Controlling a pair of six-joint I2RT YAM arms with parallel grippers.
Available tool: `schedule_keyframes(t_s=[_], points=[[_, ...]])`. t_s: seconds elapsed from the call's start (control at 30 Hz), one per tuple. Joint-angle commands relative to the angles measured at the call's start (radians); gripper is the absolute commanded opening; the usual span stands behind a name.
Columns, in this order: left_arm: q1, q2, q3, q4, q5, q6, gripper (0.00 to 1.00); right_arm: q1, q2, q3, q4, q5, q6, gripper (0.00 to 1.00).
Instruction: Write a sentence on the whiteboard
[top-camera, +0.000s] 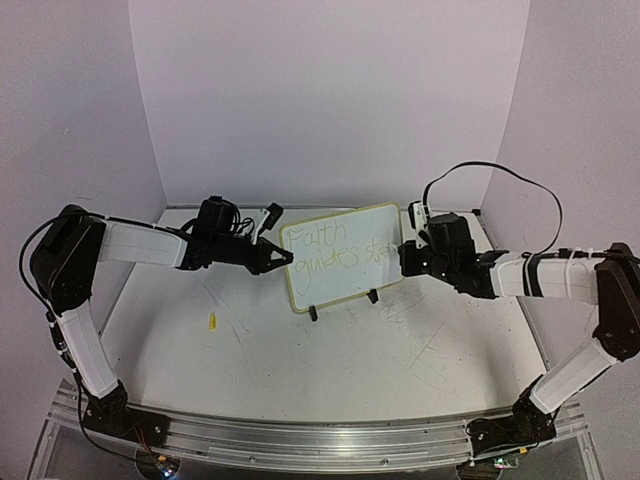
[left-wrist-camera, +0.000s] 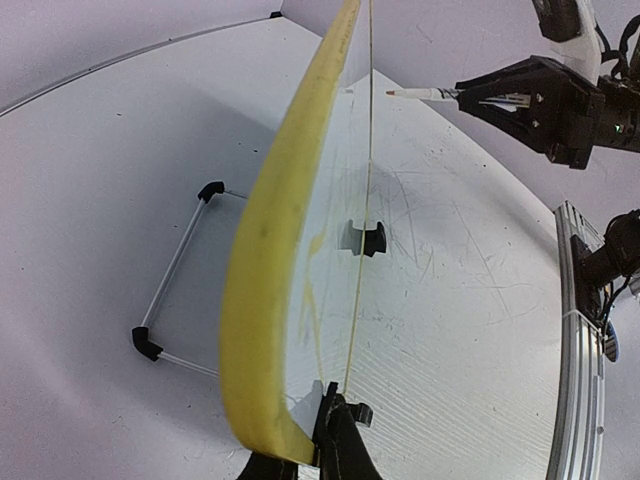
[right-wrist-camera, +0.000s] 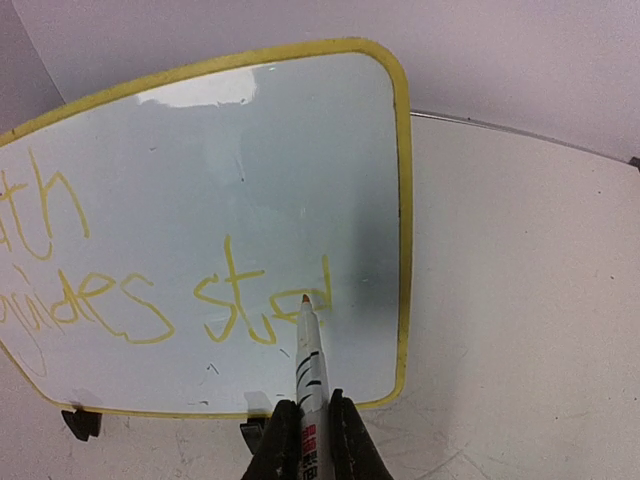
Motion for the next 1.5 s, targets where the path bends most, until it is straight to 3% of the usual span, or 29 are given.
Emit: schedule_keyframes(t_s=[0.0, 0.5, 1.47], points=[[0.027, 0.003, 0.005, -0.077, -0.225, 0.107, 0.00, -0.007, 0.020, 0.052, 0.040, 0.025, -0.017, 0.00], [0.026, 0.003, 0.000, -0.077, -0.231, 0.111, 0.00, -0.009, 0.080, 0.092, 0.045, 0.069, -0.025, 0.00], [0.028, 0.005, 0.002, -0.078, -0.227, 0.110, 0.00, -0.007, 0.122, -0.018, 0.049, 0.022, 0.035, 0.00]])
